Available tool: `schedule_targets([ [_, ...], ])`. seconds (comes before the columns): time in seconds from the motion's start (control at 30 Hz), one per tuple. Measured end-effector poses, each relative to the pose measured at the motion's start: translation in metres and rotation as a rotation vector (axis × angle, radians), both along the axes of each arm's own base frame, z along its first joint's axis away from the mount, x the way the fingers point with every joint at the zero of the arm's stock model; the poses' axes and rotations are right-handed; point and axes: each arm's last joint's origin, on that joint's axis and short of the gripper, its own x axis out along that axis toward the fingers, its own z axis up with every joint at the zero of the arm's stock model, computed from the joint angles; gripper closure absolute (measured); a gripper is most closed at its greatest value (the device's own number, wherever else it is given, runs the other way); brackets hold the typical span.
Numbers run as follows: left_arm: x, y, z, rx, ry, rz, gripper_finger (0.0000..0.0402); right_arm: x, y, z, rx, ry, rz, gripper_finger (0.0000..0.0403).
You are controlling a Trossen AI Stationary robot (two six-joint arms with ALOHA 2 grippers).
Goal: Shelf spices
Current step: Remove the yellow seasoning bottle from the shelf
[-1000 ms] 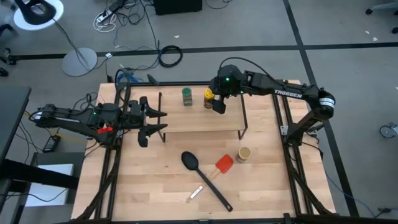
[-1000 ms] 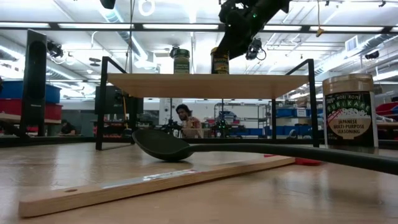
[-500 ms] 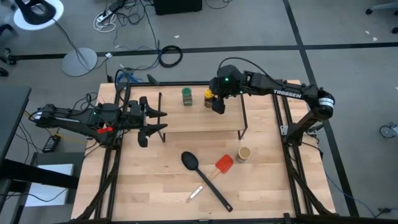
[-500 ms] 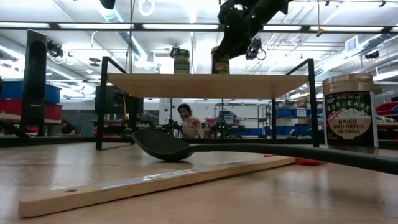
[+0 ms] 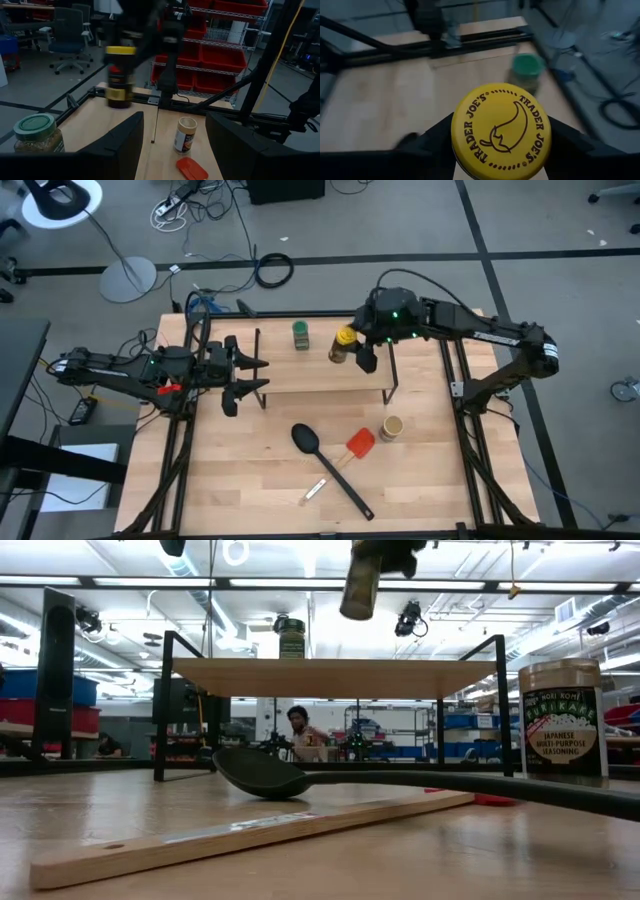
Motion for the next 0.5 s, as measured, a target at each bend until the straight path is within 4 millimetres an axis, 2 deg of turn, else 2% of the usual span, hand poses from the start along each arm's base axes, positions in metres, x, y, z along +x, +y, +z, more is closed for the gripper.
schedule_targets([
  [0.17, 0.000, 0.000, 0.000, 0.006, 0.000, 0.000, 0.0183, 0.005, 0.043, -0.001, 0.044, 0.005, 0.051, 0.0183],
  [0.27, 0.000, 0.000, 0.000, 0.018, 0.001, -0.001, 0.0183, 0.012, 0.072, -0.009, 0.048, 0.034, 0.075, 0.0183],
  [0.4, 0.000, 0.000, 0.000, 0.019, 0.001, -0.001, 0.0183, 0.023, 0.109, -0.027, 0.046, 0.100, 0.086, 0.0183],
  [0.5, 0.000, 0.000, 0.000, 0.019, 0.001, -0.001, 0.0183, 0.036, 0.135, -0.049, 0.025, 0.159, 0.084, 0.0183],
])
